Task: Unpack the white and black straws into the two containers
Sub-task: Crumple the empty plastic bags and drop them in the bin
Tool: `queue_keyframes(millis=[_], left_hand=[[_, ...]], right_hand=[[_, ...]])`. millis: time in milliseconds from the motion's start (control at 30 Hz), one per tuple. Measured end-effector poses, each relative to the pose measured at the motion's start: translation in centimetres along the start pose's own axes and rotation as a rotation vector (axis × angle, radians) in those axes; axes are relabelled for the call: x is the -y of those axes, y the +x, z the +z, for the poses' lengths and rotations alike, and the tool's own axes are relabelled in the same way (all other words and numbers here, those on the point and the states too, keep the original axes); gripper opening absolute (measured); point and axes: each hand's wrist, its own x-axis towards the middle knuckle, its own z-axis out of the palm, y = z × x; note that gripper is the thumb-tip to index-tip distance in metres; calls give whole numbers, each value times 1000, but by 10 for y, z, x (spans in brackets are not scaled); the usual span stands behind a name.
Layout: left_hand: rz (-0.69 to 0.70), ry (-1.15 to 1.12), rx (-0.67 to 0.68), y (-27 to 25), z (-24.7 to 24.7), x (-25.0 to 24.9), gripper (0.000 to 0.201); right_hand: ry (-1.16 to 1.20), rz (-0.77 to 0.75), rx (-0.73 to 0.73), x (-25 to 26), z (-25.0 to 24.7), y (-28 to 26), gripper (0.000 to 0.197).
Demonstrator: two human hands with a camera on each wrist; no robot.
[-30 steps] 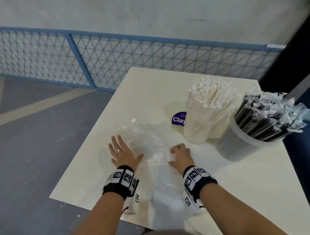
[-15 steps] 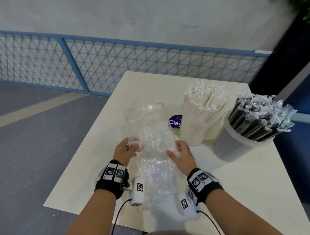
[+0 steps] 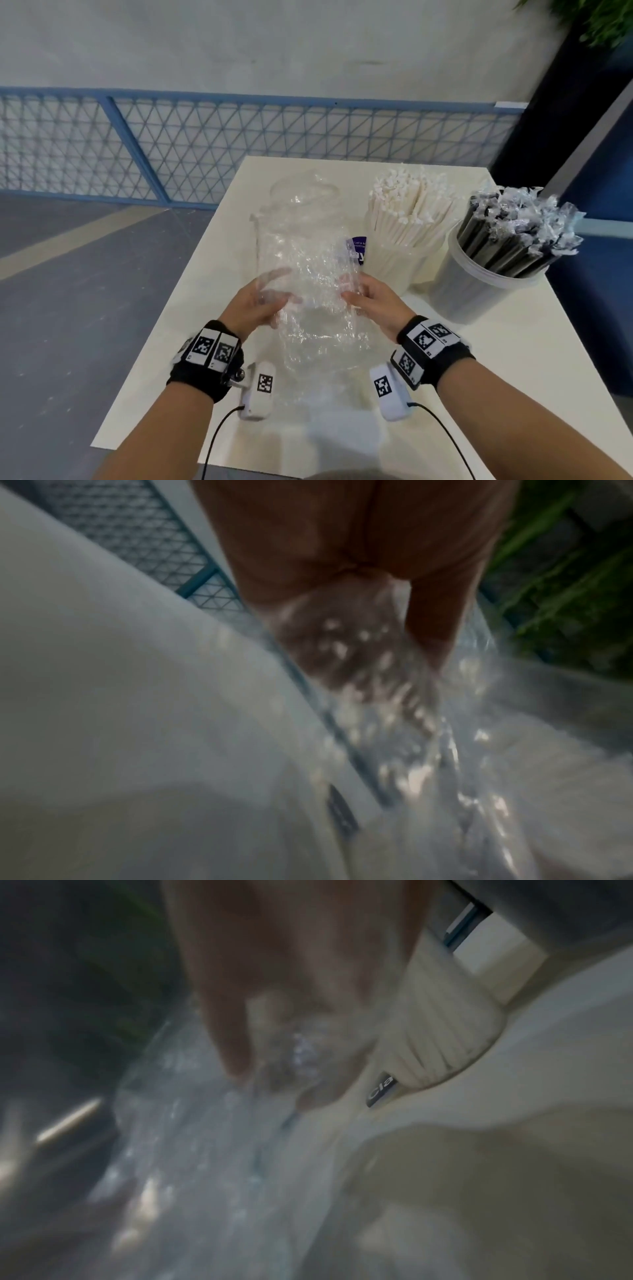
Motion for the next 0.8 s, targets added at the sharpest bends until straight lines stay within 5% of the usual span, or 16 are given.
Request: queue_keyframes(millis=[200, 433, 500, 600, 700, 800], left_hand=[[-50, -349, -56, 2, 3, 8, 51], [-240, -464, -202, 7, 6, 25, 48], [-311, -478, -161, 6, 9, 22, 52], [-359, -564, 10, 6, 16, 3, 29], [-206, -412, -83, 13, 17, 3, 21], [-93, -329, -26, 16, 28, -2, 19]], right_hand=[[123, 32, -50, -8, 4, -5, 45], [162, 129, -82, -20, 9, -6, 22], [230, 110, -97, -21, 8, -12, 29], [161, 119, -170, -18, 5, -26, 15], [124, 302, -187, -18, -5, -38, 49], [70, 379, -74, -19, -14, -48, 73]])
